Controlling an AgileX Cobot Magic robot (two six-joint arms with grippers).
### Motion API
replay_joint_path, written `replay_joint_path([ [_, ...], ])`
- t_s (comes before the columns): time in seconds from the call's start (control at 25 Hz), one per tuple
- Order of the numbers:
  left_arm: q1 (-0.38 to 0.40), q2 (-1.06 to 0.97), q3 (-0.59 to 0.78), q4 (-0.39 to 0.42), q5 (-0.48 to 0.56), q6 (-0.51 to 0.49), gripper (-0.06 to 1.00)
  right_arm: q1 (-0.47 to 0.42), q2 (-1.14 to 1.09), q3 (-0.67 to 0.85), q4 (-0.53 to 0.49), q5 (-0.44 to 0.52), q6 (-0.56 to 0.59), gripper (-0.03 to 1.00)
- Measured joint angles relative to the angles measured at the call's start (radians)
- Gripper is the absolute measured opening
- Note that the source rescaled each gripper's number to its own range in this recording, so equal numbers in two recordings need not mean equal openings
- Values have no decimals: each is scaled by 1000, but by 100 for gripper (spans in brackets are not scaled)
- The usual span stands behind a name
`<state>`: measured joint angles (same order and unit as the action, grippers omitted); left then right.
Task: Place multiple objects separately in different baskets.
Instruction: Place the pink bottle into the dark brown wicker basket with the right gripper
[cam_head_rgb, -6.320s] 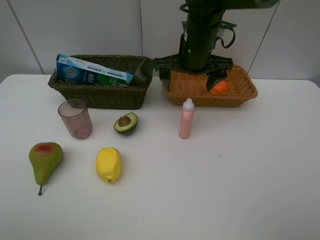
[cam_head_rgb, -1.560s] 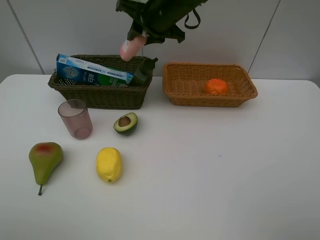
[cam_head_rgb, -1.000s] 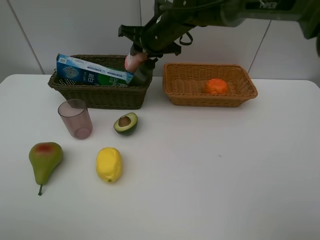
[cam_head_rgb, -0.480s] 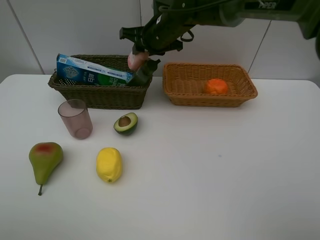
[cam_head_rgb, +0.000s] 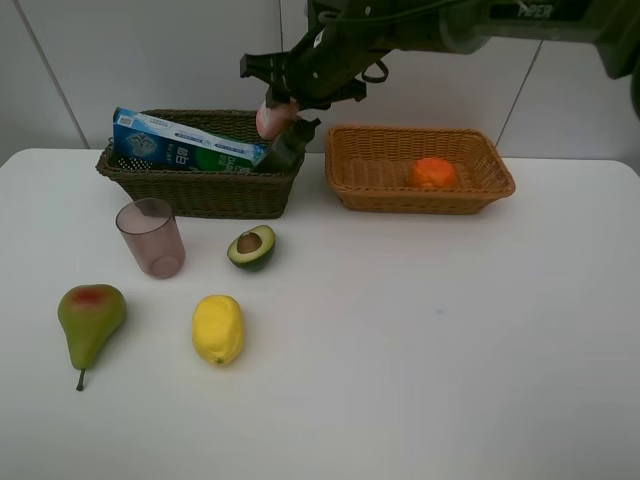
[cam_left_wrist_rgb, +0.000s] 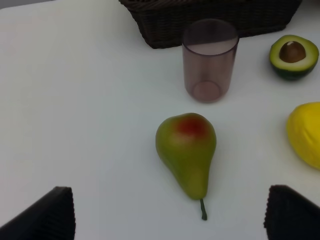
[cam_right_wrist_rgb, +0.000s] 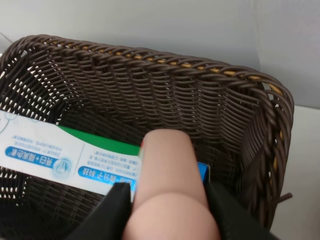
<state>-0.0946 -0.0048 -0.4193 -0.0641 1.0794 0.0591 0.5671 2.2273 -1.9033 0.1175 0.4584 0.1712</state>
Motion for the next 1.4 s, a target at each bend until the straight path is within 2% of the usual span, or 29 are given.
replay_joint_path([
  [0.88,0,0,0,0,0,0,100,0,0,0,4,7,0,1],
  [0.96,0,0,0,0,0,0,100,0,0,0,4,17,0,9],
  [1.04,0,0,0,0,0,0,100,0,0,0,-2,24,0,27],
  [1.08,0,0,0,0,0,0,100,0,0,0,-10,26,0,41],
  [1.16,0,0,0,0,0,0,100,0,0,0,-24,26,0,60],
  [1.2,0,0,0,0,0,0,100,0,0,0,-26,28,0,66],
  [1.28,0,0,0,0,0,0,100,0,0,0,-30,30,0,75],
  [1.4,0,0,0,0,0,0,100,0,0,0,-30,30,0,79],
])
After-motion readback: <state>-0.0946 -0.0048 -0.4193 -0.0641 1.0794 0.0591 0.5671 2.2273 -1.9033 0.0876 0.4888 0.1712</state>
